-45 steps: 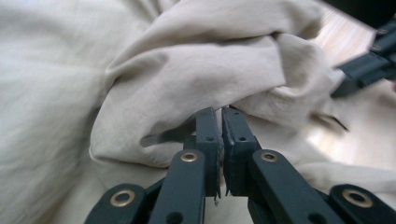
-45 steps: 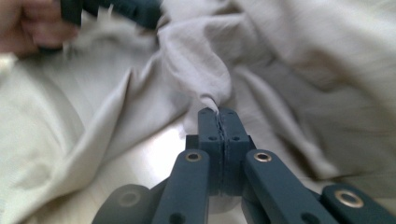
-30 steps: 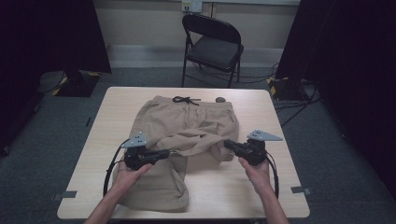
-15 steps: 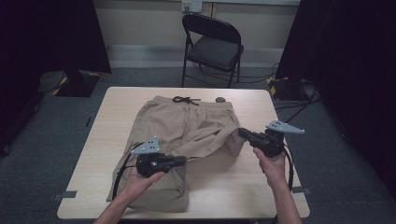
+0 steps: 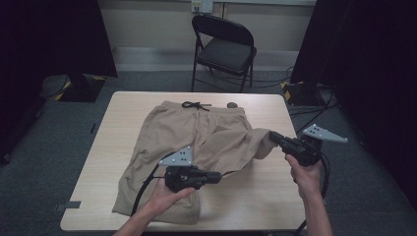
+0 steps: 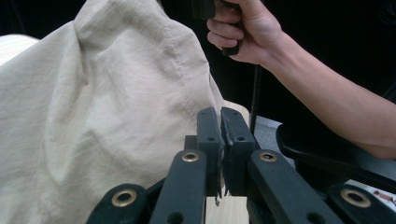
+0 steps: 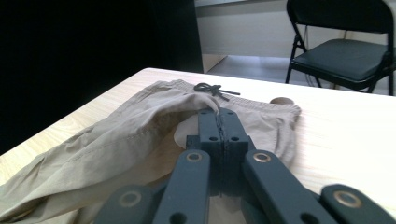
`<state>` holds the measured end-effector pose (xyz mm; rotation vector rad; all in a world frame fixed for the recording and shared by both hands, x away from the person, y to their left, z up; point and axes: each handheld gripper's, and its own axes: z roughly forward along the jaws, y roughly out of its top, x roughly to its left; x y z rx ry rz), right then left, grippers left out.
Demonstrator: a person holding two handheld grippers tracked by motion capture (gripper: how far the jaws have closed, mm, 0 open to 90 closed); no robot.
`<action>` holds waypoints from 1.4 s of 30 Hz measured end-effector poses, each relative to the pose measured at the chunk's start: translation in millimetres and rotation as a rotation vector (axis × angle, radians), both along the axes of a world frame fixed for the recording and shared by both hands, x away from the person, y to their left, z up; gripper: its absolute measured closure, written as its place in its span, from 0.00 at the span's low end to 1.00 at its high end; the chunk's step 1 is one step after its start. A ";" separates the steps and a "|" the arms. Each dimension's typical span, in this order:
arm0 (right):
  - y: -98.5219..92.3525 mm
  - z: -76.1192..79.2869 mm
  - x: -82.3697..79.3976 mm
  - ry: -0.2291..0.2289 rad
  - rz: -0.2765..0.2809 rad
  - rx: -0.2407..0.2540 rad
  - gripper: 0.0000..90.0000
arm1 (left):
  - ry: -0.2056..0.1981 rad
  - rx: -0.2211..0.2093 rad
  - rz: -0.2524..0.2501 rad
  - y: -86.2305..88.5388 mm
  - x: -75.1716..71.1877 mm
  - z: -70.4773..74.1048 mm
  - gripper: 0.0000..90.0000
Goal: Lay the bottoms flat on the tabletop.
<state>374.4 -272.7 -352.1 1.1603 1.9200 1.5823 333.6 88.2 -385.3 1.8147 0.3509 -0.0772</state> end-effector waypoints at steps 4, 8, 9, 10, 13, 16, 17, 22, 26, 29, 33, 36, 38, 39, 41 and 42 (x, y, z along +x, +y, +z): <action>-11.9 2.4 -10.5 -0.010 -0.017 -0.005 1.00 | -0.004 -0.009 -0.039 -10.2 -6.8 4.3 0.97; -22.6 7.4 -26.0 -0.030 -0.024 -0.014 1.00 | 0.003 -0.008 -0.079 -17.5 -13.6 4.6 0.97; -24.3 8.2 -28.7 -0.033 -0.025 -0.015 1.00 | 0.007 -0.003 -0.092 -19.6 -15.6 4.3 0.97; -26.0 8.7 -32.0 -0.032 -0.024 -0.016 1.00 | 0.010 0.005 -0.101 -21.5 -17.5 3.7 0.97; -28.8 7.0 -40.0 -0.026 -0.003 -0.035 0.95 | 0.025 0.024 -0.130 -24.6 -19.9 0.7 0.96; -29.3 2.9 -44.1 -0.026 0.028 -0.025 0.86 | 0.051 0.017 -0.156 -25.1 -18.8 -2.0 0.87; -28.3 0.0 -43.0 -0.023 0.041 -0.030 0.84 | 0.055 0.017 -0.158 -25.0 -18.3 -2.1 0.85; -19.7 -10.8 -35.6 0.007 0.054 -0.027 0.78 | 0.058 0.022 -0.140 -22.6 -14.9 -2.6 0.82; -11.9 -19.6 -29.8 0.032 0.070 -0.040 0.78 | 0.070 0.033 -0.098 -14.6 -7.3 -7.7 0.82; -5.3 -37.6 -23.1 0.092 0.075 -0.078 0.81 | 0.088 0.047 -0.053 -2.9 0.6 -15.3 0.81; 0.2 -78.4 -15.1 0.221 0.073 -0.146 0.84 | 0.121 0.083 0.036 23.6 15.8 -30.3 0.80; 0.6 -104.6 -11.8 0.299 0.063 -0.188 0.85 | 0.148 0.119 0.114 46.3 27.4 -41.7 0.79; 1.2 -118.3 -10.7 0.340 0.065 -0.207 0.85 | 0.163 0.151 0.163 61.2 33.8 -49.4 0.78; 2.7 -123.4 -10.9 0.357 0.076 -0.221 0.84 | 0.165 0.169 0.184 69.0 36.7 -53.3 0.78; 5.9 -131.9 -12.6 0.374 0.097 -0.241 0.82 | 0.192 0.190 0.224 83.4 40.1 -62.2 0.78; 7.5 -134.8 -13.8 0.382 0.106 -0.254 0.82 | 0.201 0.205 0.235 89.9 41.5 -67.6 0.77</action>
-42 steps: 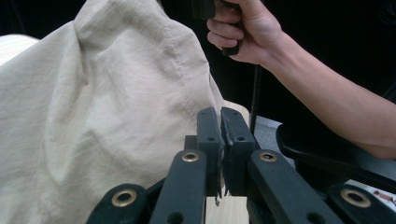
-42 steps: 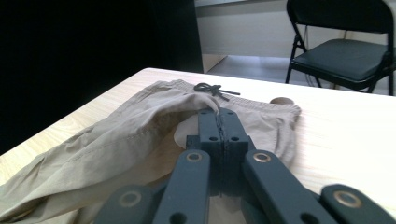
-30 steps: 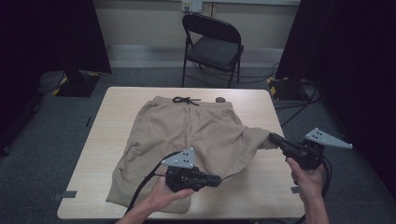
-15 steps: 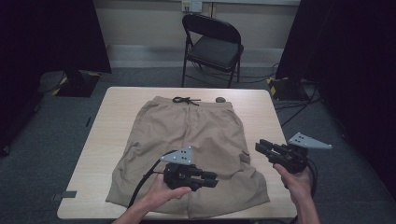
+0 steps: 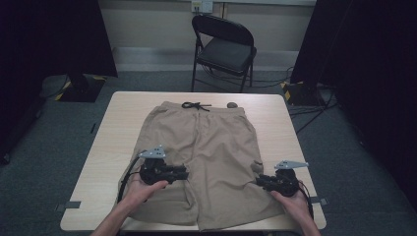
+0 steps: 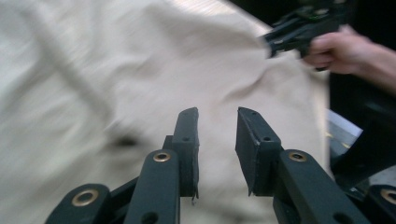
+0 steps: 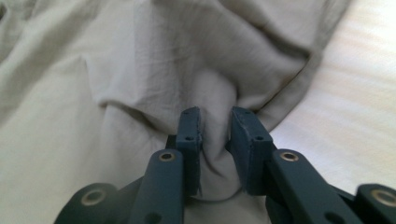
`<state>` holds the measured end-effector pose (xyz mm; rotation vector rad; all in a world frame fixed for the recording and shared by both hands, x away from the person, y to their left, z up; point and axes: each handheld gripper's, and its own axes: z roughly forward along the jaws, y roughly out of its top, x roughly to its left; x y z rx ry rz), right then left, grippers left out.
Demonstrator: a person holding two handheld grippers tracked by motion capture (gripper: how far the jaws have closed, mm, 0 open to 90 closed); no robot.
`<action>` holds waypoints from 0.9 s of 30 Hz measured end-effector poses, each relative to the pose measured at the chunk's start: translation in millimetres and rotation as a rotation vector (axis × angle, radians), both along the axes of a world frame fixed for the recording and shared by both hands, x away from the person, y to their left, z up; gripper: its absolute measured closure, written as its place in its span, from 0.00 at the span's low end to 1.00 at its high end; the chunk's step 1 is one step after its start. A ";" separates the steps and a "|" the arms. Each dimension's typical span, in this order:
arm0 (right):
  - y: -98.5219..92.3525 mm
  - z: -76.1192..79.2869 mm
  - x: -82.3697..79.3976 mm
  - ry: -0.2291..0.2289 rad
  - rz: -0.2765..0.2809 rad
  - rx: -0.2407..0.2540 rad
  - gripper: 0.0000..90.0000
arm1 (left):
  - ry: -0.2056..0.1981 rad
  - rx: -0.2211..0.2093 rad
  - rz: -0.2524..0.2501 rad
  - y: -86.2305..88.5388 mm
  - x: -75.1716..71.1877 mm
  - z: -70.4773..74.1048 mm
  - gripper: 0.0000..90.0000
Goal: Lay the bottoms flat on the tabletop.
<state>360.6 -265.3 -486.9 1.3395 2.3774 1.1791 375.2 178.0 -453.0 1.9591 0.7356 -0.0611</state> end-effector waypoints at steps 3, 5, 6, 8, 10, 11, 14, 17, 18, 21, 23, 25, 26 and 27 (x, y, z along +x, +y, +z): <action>2.3 -3.1 -3.3 -0.010 0.006 -0.004 0.76 | 0.032 0.044 0.043 20.2 1.1 -15.7 0.77; 3.9 -4.0 -6.0 -0.018 0.011 0.000 0.72 | 0.041 0.055 0.073 29.0 -0.6 -22.5 0.77; 4.1 -4.4 -7.3 -0.024 0.011 -0.004 0.71 | 0.047 0.063 0.076 33.6 -1.3 -25.9 0.76; 2.9 -4.4 -12.0 -0.033 0.021 -0.017 0.69 | 0.042 0.091 0.099 41.6 -3.9 -30.7 0.75; -0.9 -5.5 -16.6 -0.037 0.014 -0.009 0.68 | 0.045 0.111 0.108 48.4 -5.8 -34.5 0.75; -2.4 -6.2 -19.2 -0.047 0.012 -0.005 0.68 | 0.041 0.128 0.119 52.0 -7.6 -37.0 0.74; -6.4 -6.6 -26.6 -0.052 0.002 -0.005 0.64 | 0.061 0.115 0.143 65.7 -12.2 -46.4 0.72; -10.0 -6.7 -32.3 -0.049 0.006 0.004 0.59 | 0.025 0.138 0.157 75.9 -16.5 -46.1 0.72; -10.9 -6.6 -31.5 -0.039 0.009 0.020 0.53 | 0.011 0.144 0.156 78.4 -17.7 -46.1 0.72; -11.1 -3.1 -26.4 -0.033 -0.025 0.000 0.44 | 0.005 0.145 0.182 92.1 -20.7 -46.7 0.72; -15.4 -0.9 -20.2 -0.036 -0.053 0.028 0.47 | 0.006 0.138 0.201 99.1 -21.7 -47.4 0.72; -21.8 2.5 -13.3 -0.059 -0.100 0.042 0.49 | 0.011 0.135 0.212 103.8 -21.2 -47.8 0.73; -24.5 4.2 -10.0 -0.065 -0.120 0.037 0.50 | 0.009 0.135 0.217 105.9 -20.8 -47.7 0.74; -26.4 5.2 -6.2 -0.068 -0.137 0.038 0.50 | 0.009 0.135 0.217 105.9 -20.8 -47.7 0.74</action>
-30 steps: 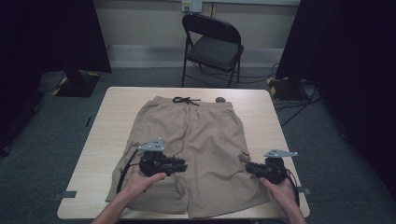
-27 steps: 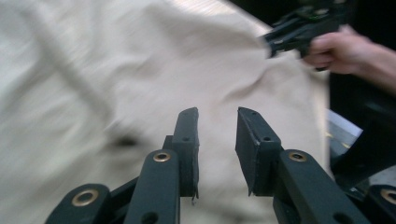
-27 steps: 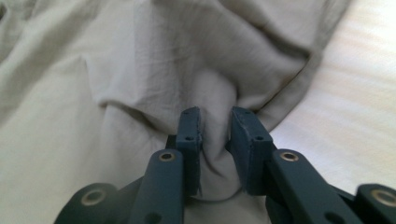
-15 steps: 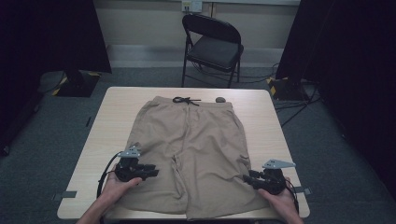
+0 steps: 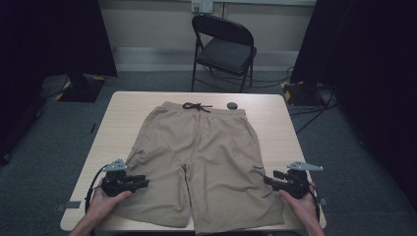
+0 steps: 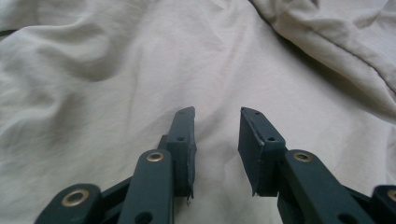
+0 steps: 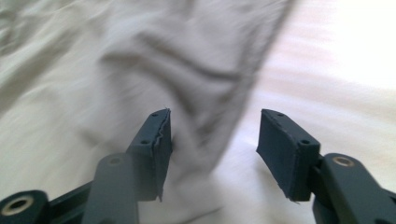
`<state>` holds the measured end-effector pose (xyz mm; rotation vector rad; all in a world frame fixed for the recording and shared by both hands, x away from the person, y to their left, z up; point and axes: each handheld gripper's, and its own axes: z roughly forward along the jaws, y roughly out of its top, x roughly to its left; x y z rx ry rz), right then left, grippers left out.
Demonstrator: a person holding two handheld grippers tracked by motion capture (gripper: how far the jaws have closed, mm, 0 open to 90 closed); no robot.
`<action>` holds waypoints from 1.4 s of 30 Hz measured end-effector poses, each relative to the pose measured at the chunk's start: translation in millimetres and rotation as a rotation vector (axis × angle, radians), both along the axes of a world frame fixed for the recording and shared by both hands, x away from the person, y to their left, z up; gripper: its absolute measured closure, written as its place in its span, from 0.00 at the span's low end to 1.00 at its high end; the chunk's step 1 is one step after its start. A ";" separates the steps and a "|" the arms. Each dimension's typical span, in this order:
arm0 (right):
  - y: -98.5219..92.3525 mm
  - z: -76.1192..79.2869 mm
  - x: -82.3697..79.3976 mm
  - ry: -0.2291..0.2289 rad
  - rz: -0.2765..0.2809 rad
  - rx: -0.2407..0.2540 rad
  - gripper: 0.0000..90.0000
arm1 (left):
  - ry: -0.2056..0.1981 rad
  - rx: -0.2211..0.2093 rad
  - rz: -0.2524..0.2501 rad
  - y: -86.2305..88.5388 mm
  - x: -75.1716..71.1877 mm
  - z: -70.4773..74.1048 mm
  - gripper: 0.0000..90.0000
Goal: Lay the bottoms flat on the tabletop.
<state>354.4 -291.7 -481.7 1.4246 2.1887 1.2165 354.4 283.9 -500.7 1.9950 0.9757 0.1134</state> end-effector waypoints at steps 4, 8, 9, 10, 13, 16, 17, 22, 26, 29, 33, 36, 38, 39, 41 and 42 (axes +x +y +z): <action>1.5 -4.0 13.7 0.005 -0.031 -0.062 0.50 | -0.016 0.023 0.030 5.2 0.2 0.7 0.74; 9.1 -10.5 18.5 0.005 -0.023 -0.121 0.45 | -0.010 0.011 0.053 9.6 1.9 0.2 0.75; 10.8 -10.7 18.3 -0.003 -0.021 -0.140 0.45 | 0.001 -0.007 0.049 11.4 2.8 -0.5 0.74; 12.6 -10.8 18.0 -0.014 -0.023 -0.172 0.45 | 0.006 -0.021 0.049 12.9 3.5 -1.3 0.73; 13.5 -11.9 20.0 -0.036 -0.035 -0.226 0.44 | 0.004 -0.031 0.044 12.5 2.6 -1.8 0.70; 6.0 -12.9 23.4 -0.045 -0.065 -0.225 0.44 | -0.001 -0.028 0.033 11.0 0.8 -1.4 0.65; 1.7 -12.7 25.4 -0.047 -0.082 -0.231 0.44 | 0.001 -0.030 0.034 11.1 0.6 -1.6 0.64; -14.7 -12.6 35.5 -0.047 -0.140 -0.241 0.44 | 0.008 -0.035 0.015 10.7 -4.0 -1.5 0.64; -26.3 -13.3 43.4 -0.046 -0.183 -0.234 0.44 | 0.008 -0.037 -0.017 9.4 -12.9 -1.9 0.64; -35.4 -12.2 52.7 -0.037 -0.223 -0.246 0.44 | 0.003 -0.035 -0.026 9.2 -19.9 -1.9 0.64; -42.7 -13.1 61.1 -0.031 -0.267 -0.231 0.44 | -0.034 0.006 -0.032 7.1 -24.1 -1.0 0.65; -43.9 -12.8 63.7 -0.027 -0.294 -0.232 0.45 | -0.048 0.019 0.004 11.4 -19.3 -1.2 0.68; -42.1 -11.8 63.5 -0.022 -0.304 -0.243 0.46 | -0.060 0.040 0.053 14.1 -16.6 -0.5 0.68; -41.5 -11.1 62.6 -0.021 -0.302 -0.243 0.48 | -0.044 0.029 0.056 15.7 -14.4 -0.1 0.67; -39.7 -7.4 58.1 -0.035 -0.282 -0.208 0.45 | -0.003 0.015 0.056 14.9 -10.5 2.5 0.61; -37.3 -2.5 54.2 -0.052 -0.263 -0.180 0.43 | 0.008 0.012 0.042 13.4 -8.1 4.6 0.58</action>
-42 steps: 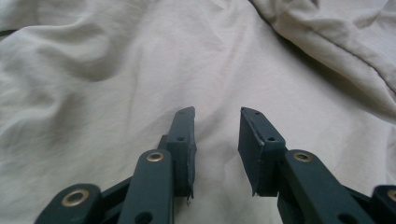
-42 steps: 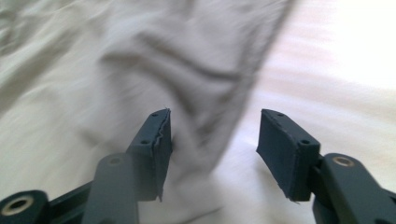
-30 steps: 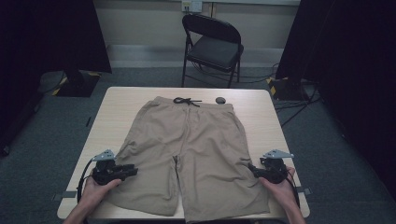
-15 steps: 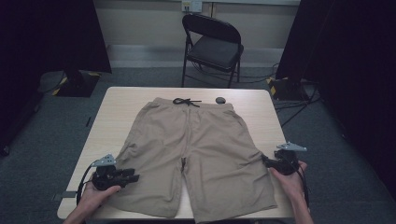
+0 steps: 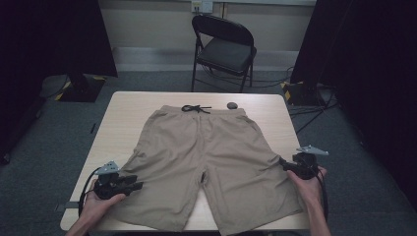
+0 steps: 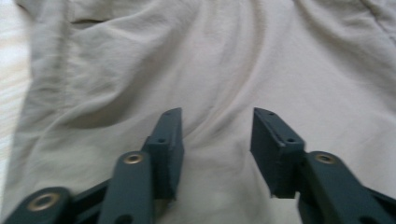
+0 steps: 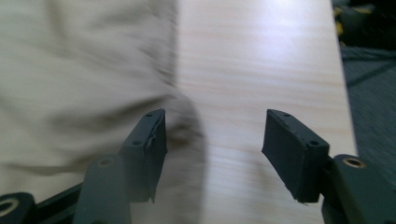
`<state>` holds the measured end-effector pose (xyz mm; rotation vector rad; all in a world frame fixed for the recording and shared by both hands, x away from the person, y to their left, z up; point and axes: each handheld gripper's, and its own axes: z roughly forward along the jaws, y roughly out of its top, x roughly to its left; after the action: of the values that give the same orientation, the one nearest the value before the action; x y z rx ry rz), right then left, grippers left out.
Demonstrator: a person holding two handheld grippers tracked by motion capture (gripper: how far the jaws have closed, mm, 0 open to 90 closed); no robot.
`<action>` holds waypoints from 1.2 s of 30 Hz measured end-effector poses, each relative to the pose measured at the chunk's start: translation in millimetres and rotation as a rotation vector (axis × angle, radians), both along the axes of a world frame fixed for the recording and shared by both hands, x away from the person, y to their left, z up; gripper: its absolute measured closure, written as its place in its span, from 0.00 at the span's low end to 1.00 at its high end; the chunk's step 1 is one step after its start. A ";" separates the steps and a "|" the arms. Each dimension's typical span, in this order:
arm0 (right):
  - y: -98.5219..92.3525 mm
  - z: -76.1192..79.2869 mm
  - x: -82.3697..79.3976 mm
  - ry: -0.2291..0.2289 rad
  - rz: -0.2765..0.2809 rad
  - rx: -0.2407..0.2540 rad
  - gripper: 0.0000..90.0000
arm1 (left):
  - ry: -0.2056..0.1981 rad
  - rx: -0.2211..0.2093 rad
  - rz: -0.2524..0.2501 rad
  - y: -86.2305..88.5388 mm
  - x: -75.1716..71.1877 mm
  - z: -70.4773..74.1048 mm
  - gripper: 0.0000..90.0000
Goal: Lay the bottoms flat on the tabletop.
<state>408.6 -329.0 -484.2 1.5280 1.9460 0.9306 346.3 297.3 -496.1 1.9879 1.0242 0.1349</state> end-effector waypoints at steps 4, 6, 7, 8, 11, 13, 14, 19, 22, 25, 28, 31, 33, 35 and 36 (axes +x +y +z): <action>17.3 18.2 -11.3 -0.054 0.074 0.045 0.41 | -0.016 -0.029 0.000 -8.8 10.0 13.2 0.58; 31.2 23.5 -13.8 -0.060 0.114 0.062 0.40 | -0.033 -0.036 0.008 -13.2 20.6 20.2 0.58; 41.8 24.2 -13.9 -0.054 0.148 0.071 0.39 | -0.036 -0.044 0.018 -14.7 27.2 22.1 0.58; 51.5 23.3 -13.9 -0.048 0.175 0.071 0.39 | -0.041 -0.046 0.029 -15.9 34.0 22.7 0.59; 81.0 14.4 -13.9 -0.011 0.249 0.038 0.36 | -0.033 -0.037 0.056 -19.2 49.7 19.8 0.60; 94.7 5.7 -13.2 0.014 0.281 0.017 0.33 | -0.027 -0.031 0.064 -21.7 56.5 13.5 0.59; 98.9 2.0 -12.7 0.025 0.291 0.006 0.33 | -0.015 -0.025 0.069 -22.4 58.0 9.7 0.59; 103.5 -4.2 -14.1 0.044 0.292 -0.033 0.25 | -0.024 0.029 0.061 -24.8 51.7 -1.4 0.56; 101.4 -10.0 -18.0 0.058 0.287 -0.059 0.21 | -0.040 0.033 0.047 -21.9 44.4 -2.3 0.55; 96.3 -11.9 -22.9 0.051 0.295 -0.060 0.21 | -0.056 0.034 0.044 -19.4 34.1 -3.4 0.51; 89.5 -13.5 -28.5 0.033 0.311 -0.055 0.21 | -0.063 0.027 0.039 -17.6 21.8 -4.6 0.48; 85.8 -13.7 -36.0 0.029 0.311 -0.055 0.21 | -0.069 0.028 0.027 -19.7 11.1 -4.9 0.46; 84.4 -14.0 -40.8 0.028 0.308 -0.049 0.21 | -0.071 0.035 0.015 -22.0 3.3 -4.5 0.44; 83.7 -14.3 -44.2 0.025 0.306 -0.047 0.21 | -0.070 0.033 0.006 -22.7 -1.4 -4.5 0.43; 83.5 -14.6 -45.2 0.022 0.306 -0.047 0.21 | -0.062 0.031 0.000 -22.2 -2.7 -3.9 0.43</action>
<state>363.3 -245.5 -498.8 1.2399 2.2420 0.9857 343.6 275.1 -500.0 1.9992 0.9879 0.2118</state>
